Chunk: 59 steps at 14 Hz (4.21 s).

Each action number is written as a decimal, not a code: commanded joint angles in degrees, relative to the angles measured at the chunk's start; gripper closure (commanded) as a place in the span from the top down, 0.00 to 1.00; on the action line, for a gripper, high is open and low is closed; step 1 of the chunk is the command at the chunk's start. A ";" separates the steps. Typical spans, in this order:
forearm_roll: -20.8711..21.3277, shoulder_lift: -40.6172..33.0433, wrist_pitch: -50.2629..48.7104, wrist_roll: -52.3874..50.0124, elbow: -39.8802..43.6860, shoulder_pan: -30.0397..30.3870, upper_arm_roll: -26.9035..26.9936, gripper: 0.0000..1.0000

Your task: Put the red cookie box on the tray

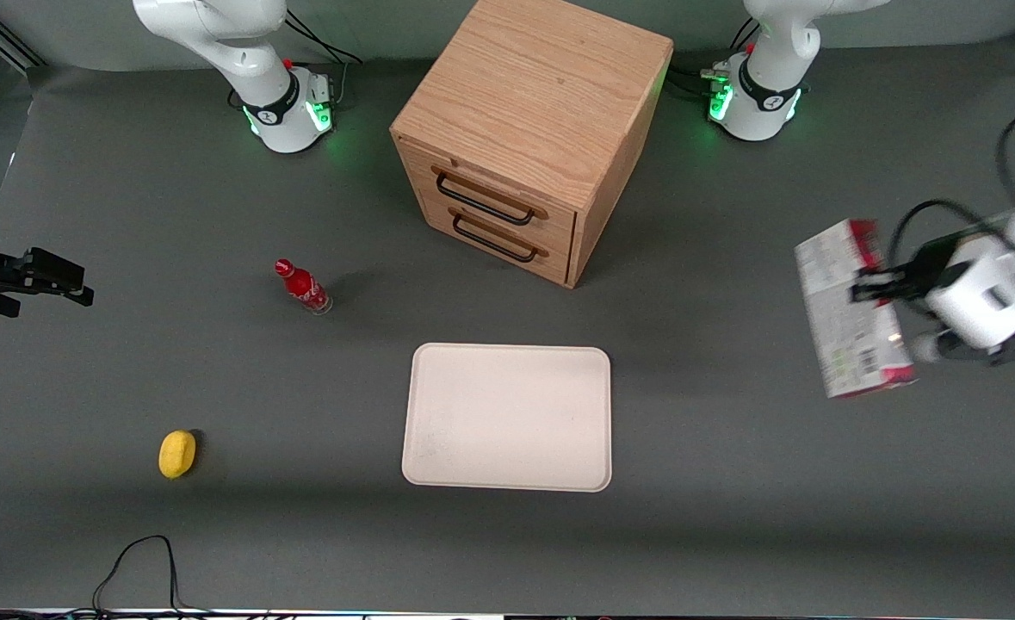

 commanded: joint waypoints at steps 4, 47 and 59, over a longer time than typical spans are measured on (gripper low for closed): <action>3.12 20.33 12.27 -13.36 15.92 -12.94 1.12 0.00; 7.34 -12.85 17.42 4.47 -27.83 1.88 1.39 1.00; 7.43 -27.03 2.19 6.23 -27.24 2.44 9.64 1.00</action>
